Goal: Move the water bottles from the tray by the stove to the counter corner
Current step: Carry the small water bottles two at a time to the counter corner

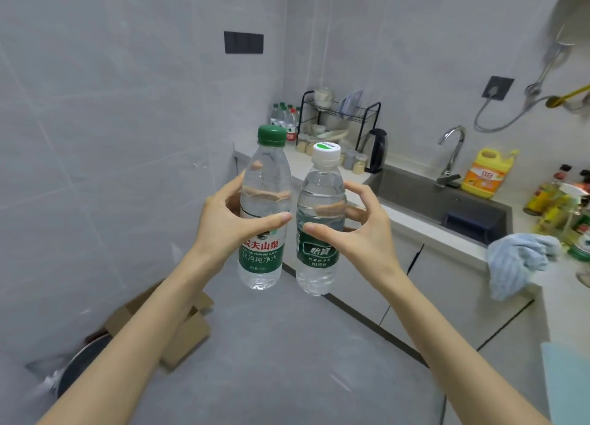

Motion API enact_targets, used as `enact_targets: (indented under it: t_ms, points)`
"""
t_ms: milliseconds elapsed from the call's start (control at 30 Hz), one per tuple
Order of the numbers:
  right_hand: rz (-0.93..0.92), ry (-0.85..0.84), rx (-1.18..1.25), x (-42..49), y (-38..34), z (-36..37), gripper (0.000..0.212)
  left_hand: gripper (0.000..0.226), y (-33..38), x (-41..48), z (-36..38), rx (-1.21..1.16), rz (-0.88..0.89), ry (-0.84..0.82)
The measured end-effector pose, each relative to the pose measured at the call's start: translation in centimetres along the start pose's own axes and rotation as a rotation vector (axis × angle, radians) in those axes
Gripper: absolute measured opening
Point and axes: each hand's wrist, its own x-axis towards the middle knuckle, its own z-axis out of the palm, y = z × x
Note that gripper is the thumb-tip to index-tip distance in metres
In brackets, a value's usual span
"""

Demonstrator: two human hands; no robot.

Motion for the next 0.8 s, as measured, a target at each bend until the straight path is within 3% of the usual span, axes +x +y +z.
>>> enact_targets:
  t_ms: [167,367,800]
  points:
    - [0.016,0.004,0.039,7.8,4.0,3.2,0.074,0.077,-4.4,7.9,-0.9,0.014,-0.021,0.014]
    - [0.047,0.011,0.063,18.0,7.7,6.8,0.069,0.057,-8.6,18.6,-2.2,0.023,-0.030,-0.009]
    - [0.100,0.072,0.079,37.3,16.2,12.9,0.072,0.064,-16.9,39.5,-3.7,0.005,-0.089,-0.033]
